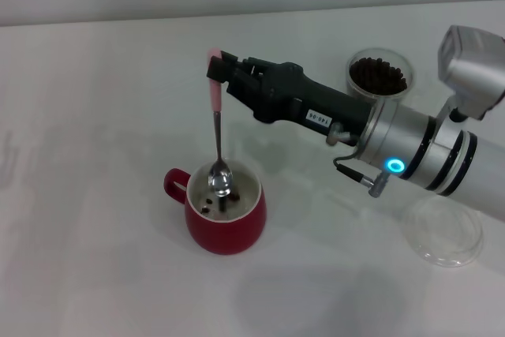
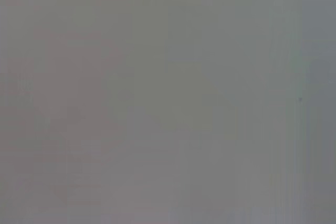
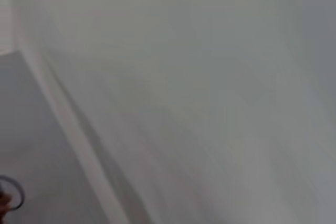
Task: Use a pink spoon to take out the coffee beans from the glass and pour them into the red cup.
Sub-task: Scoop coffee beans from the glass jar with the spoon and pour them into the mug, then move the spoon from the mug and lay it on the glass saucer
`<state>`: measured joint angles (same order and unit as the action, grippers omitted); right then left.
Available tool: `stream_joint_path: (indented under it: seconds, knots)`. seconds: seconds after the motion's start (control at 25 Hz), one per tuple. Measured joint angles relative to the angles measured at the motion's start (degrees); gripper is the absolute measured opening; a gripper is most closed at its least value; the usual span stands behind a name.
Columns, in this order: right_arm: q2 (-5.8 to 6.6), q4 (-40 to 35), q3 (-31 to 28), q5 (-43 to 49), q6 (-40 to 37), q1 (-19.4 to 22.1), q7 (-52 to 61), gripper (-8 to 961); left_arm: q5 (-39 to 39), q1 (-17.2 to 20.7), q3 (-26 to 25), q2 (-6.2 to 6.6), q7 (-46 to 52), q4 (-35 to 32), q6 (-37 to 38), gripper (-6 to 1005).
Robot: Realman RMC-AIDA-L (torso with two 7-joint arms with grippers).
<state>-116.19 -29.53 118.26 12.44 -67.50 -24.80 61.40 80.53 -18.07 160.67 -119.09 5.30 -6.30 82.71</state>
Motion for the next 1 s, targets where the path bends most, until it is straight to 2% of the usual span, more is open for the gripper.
stream_joint_path:
  seconds: [0.16, 0.24, 0.32, 0.4, 0.48, 0.56, 0.64, 0.76, 0.88, 1.0]
  knots:
    - [0.00, -0.39, 1.10, -0.23, -4.08, 0.21, -6.99, 179, -0.01, 0.01, 0.00, 0.00, -0.02, 0.00, 0.00, 727]
    - [0.21, -0.45, 0.58, -0.36, -5.31, 0.56, -6.92, 179, -0.03, 0.14, 0.01, 0.00, -0.03, -0.02, 0.00, 726]
    - [0.80, 0.44, -1.75, -0.54, -7.36, 1.01, -5.04, 179, -0.04, 0.28, 0.00, 0.00, -0.03, -0.03, 0.01, 726]
    - [1.97, 2.90, -5.30, 0.42, -11.14, 1.18, -1.83, 180, -0.02, 0.36, 0.00, 0.00, -0.03, -0.02, 0.01, 726]
    - [4.11, 6.35, -8.90, 2.62, -15.95, 0.87, 3.16, 180, -0.03, 0.43, 0.00, -0.03, -0.03, -0.04, 0.00, 726]
    - [6.84, 10.30, -11.31, 4.79, -19.48, 0.08, 8.75, 180, -0.02, 0.42, 0.00, -0.07, -0.03, -0.04, 0.00, 726]
    - [9.60, 13.86, -12.20, 6.94, -21.39, -0.92, 13.13, 181, -0.03, 0.35, 0.00, -0.08, -0.03, -0.04, 0.00, 726]
    - [12.68, 17.77, -12.35, 10.05, -22.57, -1.87, 15.00, 181, -0.02, 0.26, 0.00, -0.09, -0.04, -0.04, -0.01, 726]
    - [14.52, 20.81, -12.39, 12.88, -22.63, -2.15, 15.02, 182, -0.02, 0.14, 0.00, -0.09, -0.03, -0.04, 0.00, 726]
    - [15.74, 22.50, -12.33, 15.28, -22.69, -2.21, 14.03, 183, -0.03, 0.09, 0.00, -0.09, -0.03, -0.03, 0.02, 726]
